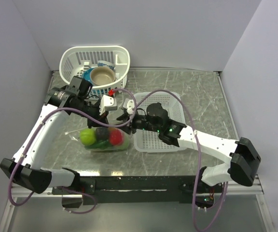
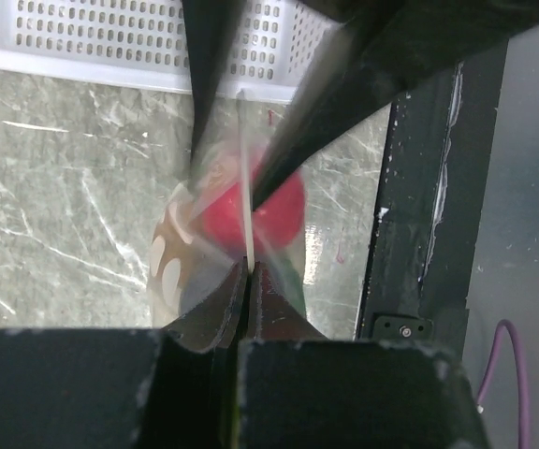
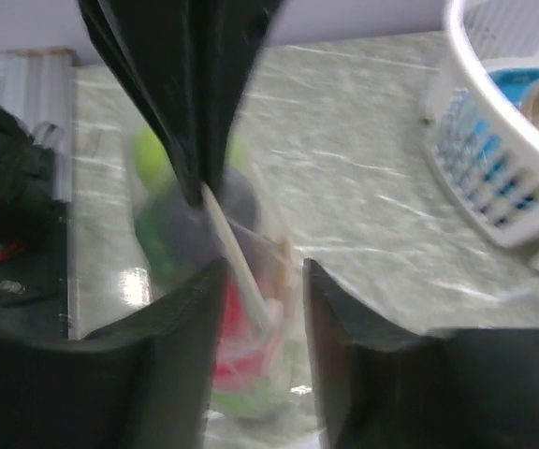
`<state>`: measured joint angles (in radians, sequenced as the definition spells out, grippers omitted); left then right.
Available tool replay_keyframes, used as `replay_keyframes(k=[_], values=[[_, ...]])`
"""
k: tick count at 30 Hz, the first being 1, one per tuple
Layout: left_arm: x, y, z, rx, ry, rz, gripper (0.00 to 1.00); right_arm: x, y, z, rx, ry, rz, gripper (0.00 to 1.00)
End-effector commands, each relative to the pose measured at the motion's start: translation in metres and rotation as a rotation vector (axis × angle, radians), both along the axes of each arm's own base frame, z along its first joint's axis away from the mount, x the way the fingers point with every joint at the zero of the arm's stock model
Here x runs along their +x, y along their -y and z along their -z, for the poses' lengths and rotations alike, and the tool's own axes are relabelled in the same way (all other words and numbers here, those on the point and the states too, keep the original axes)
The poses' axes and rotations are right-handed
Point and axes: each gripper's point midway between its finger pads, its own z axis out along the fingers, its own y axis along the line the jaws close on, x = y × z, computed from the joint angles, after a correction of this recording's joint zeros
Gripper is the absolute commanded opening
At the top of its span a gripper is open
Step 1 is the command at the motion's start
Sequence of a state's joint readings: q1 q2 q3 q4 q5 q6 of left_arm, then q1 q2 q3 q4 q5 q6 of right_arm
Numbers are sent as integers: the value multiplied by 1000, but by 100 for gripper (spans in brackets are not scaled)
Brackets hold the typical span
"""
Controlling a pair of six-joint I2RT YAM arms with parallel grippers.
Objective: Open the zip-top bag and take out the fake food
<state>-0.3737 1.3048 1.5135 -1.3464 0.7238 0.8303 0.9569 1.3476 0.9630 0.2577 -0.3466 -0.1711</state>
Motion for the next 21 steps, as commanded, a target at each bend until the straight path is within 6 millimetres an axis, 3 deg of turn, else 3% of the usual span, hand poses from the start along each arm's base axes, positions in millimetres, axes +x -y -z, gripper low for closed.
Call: replay_keyframes(k=[1, 3, 5, 6, 7, 8, 10, 11, 12, 13, 14, 15, 17, 18, 21], values=[[-6, 8, -19, -65, 20, 45, 1, -10, -24, -24, 44, -25, -124, 26], [-3, 10, -21, -74, 32, 43, 5, -12, -27, -25, 48, -43, -145, 16], [3, 10, -16, -69, 25, 9, 51, -9, -26, -26, 54, -42, -131, 5], [18, 9, -14, -53, 74, -30, 94, -2, -24, -27, 58, -41, -99, 0], [23, 4, -10, -36, 64, -92, 99, 3, -20, -32, 69, -36, -71, 0], [31, -1, -10, -40, 78, -131, 99, 22, -7, -27, 70, -45, 6, 0], [52, -29, -20, -96, 129, -229, 99, 38, 10, -28, 87, -64, 83, 0], [58, -39, -22, -104, 139, -258, 99, 47, 20, -19, 73, -77, 128, 0], [68, -62, -24, -107, 150, -327, 99, 53, 32, -23, 83, -68, 156, 0], [66, -68, -22, -115, 143, -315, 99, 53, 37, -23, 91, -59, 166, 0], [67, -79, -20, -122, 135, -333, 99, 51, 43, -11, 80, -65, 182, 0], [73, -98, -17, -126, 130, -388, 99, 54, 51, -21, 112, -33, 219, 0], [69, -108, -11, -187, 82, -383, 99, 54, 57, -12, 102, -38, 246, 0], [72, -125, -9, -202, 89, -414, 99, 54, 60, -11, 98, -40, 251, 0], [81, -136, 5, -290, 36, -448, 99, 49, 63, -10, 101, -51, 243, 0]])
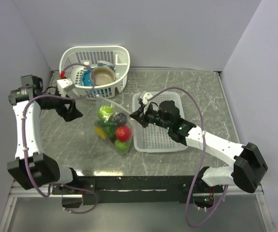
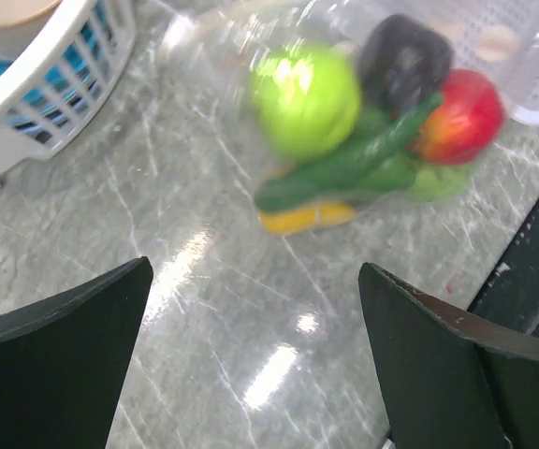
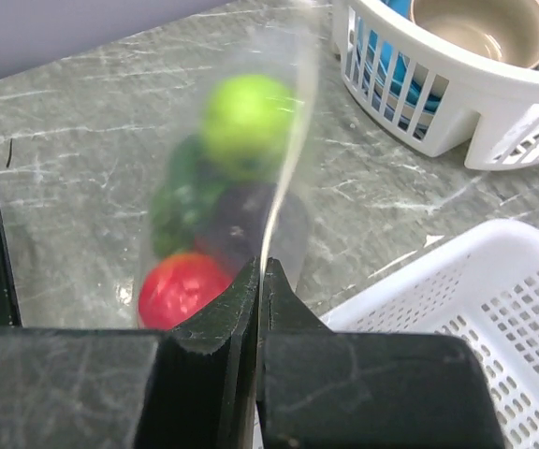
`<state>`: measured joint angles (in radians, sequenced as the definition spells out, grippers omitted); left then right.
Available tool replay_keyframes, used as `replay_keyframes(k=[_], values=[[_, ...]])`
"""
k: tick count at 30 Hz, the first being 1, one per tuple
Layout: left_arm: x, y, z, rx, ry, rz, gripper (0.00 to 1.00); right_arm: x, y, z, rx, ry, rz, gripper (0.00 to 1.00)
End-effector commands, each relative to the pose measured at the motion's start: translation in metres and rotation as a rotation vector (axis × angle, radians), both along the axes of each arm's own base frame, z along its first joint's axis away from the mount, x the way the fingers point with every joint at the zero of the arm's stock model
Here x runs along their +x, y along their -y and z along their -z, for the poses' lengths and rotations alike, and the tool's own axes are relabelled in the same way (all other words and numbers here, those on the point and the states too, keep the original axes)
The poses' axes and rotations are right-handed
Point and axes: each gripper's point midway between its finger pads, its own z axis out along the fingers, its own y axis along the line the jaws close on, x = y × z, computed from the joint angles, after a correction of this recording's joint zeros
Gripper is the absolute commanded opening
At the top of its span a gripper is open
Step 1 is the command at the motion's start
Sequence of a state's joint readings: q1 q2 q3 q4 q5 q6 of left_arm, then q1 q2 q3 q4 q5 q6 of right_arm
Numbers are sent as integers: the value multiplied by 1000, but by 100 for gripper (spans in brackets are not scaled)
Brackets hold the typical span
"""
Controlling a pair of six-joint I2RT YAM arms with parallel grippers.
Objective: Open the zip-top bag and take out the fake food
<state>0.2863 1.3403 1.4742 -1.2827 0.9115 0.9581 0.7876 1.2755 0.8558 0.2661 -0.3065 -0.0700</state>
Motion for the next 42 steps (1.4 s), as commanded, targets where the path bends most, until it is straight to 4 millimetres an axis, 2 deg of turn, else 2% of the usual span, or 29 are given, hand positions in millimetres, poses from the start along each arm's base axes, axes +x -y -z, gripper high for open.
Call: replay_keyframes(k=[1, 2, 4, 5, 6, 8, 13, 17, 19, 23, 29, 33, 37, 39, 41, 42], values=[[-3, 2, 20, -185, -32, 65, 99, -2, 5, -30, 81, 61, 18, 0], [-2, 7, 19, -231, -22, 82, 99, -5, 5, -29, 83, 57, 7, 0], [2, 12, 31, -304, -46, 102, 99, -13, 4, -28, 85, 42, -23, 0], [6, 18, 27, -377, -36, 112, 99, -16, 4, -29, 85, 40, -37, 0], [9, 19, 38, -425, -58, 114, 99, -20, 5, -31, 88, 28, -45, 0], [14, 22, 42, -505, -45, 120, 99, -28, 3, -30, 91, 18, -78, 0], [32, 26, 36, -697, 15, 107, 99, -38, 7, -25, 63, 12, -87, 0], [28, 32, 37, -718, 157, 129, 99, -42, 11, -21, 49, 13, -93, 0], [28, 43, 39, -700, 191, 181, 99, -45, 11, -16, 38, 5, -106, 0], [25, 65, 36, -699, 194, 261, 99, -49, 10, -10, 30, -7, -122, 0], [31, 75, 27, -684, 231, 316, 99, -64, 2, -7, 22, -18, -178, 0], [40, 79, 22, -690, 218, 337, 99, -69, 3, -9, 22, -21, -177, 0], [39, 89, 14, -689, 220, 375, 99, -69, 7, -11, 17, -14, -155, 0], [35, 96, 17, -694, 206, 392, 89, -68, 10, -14, 16, -6, -142, 0], [31, 100, 19, -698, 195, 402, 82, -69, 10, -18, 18, 0, -144, 0], [31, 102, 19, -701, 187, 405, 74, -69, 10, -19, 19, -1, -147, 0]])
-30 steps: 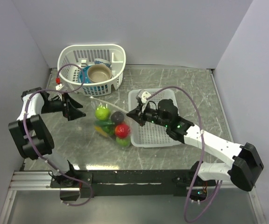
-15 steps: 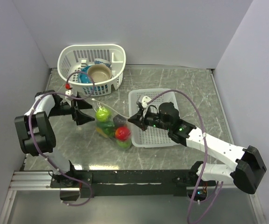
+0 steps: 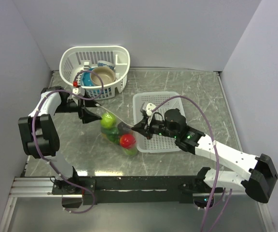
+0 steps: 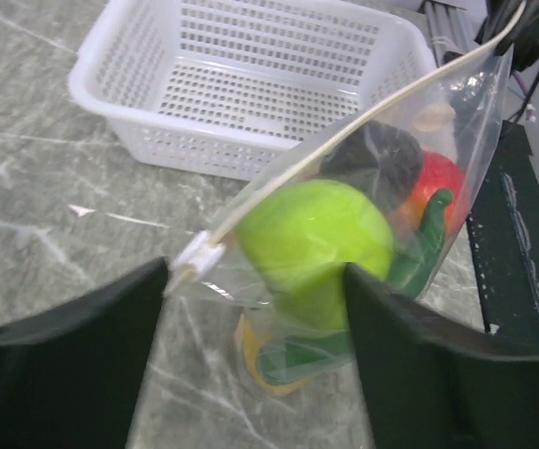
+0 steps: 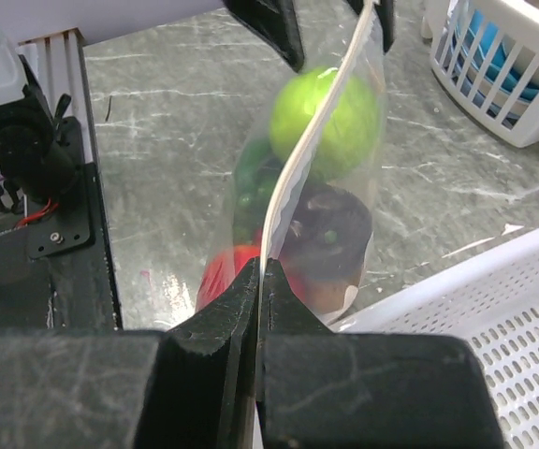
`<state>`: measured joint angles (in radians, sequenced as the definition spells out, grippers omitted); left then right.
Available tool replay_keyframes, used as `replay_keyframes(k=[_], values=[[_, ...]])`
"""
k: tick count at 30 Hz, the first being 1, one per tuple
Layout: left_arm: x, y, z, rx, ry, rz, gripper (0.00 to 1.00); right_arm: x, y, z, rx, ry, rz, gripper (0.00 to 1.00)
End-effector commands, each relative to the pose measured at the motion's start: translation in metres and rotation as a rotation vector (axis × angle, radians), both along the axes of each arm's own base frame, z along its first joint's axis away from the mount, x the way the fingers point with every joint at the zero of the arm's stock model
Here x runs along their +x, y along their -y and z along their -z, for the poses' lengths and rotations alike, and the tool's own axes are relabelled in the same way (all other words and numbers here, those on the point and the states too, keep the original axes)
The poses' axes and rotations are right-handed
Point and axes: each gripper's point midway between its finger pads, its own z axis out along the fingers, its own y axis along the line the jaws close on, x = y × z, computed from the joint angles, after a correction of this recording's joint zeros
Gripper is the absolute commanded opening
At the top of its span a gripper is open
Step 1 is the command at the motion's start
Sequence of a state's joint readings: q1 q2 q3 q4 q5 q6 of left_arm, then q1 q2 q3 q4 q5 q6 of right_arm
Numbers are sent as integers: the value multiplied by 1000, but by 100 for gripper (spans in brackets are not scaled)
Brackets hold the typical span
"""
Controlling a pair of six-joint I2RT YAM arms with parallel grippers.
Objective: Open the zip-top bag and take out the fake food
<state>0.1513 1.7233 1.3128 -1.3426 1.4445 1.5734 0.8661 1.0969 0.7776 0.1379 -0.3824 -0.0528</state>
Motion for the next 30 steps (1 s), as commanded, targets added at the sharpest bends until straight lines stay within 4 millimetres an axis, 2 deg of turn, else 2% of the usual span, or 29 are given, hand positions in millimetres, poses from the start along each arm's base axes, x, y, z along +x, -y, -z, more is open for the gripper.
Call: replay_keyframes(k=[1, 2, 3, 5, 7, 9, 11, 13, 14, 15, 17, 18, 19, 20, 21, 23, 24, 26, 27, 29, 30], values=[[5, 18, -48, -245, 34, -18, 68, -1, 3, -18, 25, 44, 5, 0], [6, 19, -50, -247, 27, -13, 62, -1, 2, -15, 18, 37, 6, 0], [5, 20, -51, -247, 27, -10, 51, -1, 2, -15, 18, 37, 8, 0], [4, 21, -54, -247, 28, -8, 43, 0, 2, -15, 24, 38, 10, 0], [3, 21, -58, -244, 39, -6, 32, 3, 2, -15, 23, 38, 22, 0], [8, 13, -67, -245, 23, -24, 17, 6, 1, -15, 19, 37, 36, 0], [20, -2, -78, -248, -1, -63, 1, 11, 0, -12, 4, 27, 53, 6], [28, -17, -88, -249, -8, -100, 1, 14, -1, -19, 8, 46, 57, 10], [33, -31, -100, -239, -7, -136, 1, 15, -1, -23, 14, 53, 58, 13], [35, -38, -105, -225, -4, -151, 1, 17, -2, -33, 28, 69, 61, 16], [33, -44, -121, -181, 3, -167, 1, 21, -2, -45, 33, 111, 70, 20], [31, -44, -121, -140, 1, -172, 1, 25, -3, -60, 50, 138, 82, 22], [27, -44, -124, -129, 9, -173, 1, 28, -2, -68, 55, 167, 94, 35], [17, -40, -129, -115, 28, -172, 1, 33, -3, -74, 57, 181, 110, 41], [12, -38, -128, -95, 38, -170, 1, 36, -5, -91, 83, 211, 111, 44], [-6, -28, -129, -55, 97, -148, 1, 42, -12, -104, 103, 256, 105, 56], [-11, -25, -124, -9, 110, -142, 1, 43, -16, -120, 131, 279, 96, 59], [-25, -12, -123, 29, 129, -103, 1, 48, -31, -124, 134, 294, 60, 63], [-29, -8, -124, 41, 127, -92, 1, 45, -38, -143, 165, 319, 23, 64], [-38, 1, -125, 72, 117, -66, 1, 49, -54, -139, 155, 318, -20, 64], [-40, 3, -125, 85, 118, -60, 1, 47, -61, -151, 170, 338, -56, 64]])
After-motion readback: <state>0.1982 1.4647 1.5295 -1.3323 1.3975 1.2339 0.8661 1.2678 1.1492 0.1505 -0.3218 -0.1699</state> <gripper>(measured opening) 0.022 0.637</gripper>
